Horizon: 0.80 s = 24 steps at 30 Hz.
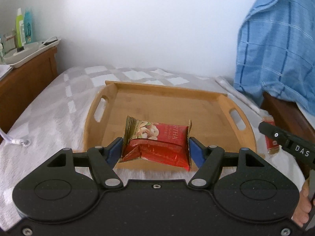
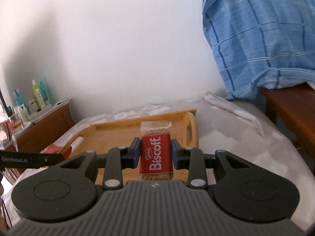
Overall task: Organize snacks
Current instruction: 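Carry both snacks over the wooden tray and open both grippers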
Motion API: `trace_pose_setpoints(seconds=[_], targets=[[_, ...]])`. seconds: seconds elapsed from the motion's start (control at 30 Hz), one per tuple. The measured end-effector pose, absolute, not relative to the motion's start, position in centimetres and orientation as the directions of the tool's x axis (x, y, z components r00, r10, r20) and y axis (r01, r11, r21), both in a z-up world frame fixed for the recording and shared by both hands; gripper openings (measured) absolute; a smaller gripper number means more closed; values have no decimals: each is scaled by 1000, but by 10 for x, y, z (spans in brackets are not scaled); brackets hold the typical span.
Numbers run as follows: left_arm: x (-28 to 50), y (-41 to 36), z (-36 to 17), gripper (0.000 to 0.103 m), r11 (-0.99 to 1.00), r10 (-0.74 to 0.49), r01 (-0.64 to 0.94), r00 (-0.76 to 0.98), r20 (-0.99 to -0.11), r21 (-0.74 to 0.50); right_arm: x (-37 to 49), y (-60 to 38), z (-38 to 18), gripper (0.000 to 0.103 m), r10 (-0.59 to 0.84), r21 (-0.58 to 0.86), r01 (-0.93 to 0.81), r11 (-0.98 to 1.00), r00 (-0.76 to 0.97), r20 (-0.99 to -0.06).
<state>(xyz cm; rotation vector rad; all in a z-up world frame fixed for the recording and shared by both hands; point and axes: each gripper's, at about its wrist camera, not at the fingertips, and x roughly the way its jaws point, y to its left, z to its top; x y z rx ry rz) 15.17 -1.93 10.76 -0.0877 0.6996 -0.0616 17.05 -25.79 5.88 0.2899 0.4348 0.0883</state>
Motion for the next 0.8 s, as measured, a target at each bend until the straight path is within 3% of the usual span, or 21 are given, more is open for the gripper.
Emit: trace_pose_setpoints(seconds=[0.37, 0.8], targets=[[232, -25, 67, 69, 992, -64, -27, 716, -695, -120, 234, -256, 25, 36, 226, 357, -30, 934, 824, -520], [239, -39, 37, 69, 998, -28, -26, 687, -726, -64, 247, -258, 9, 37, 194, 347, 23, 938, 793, -577]])
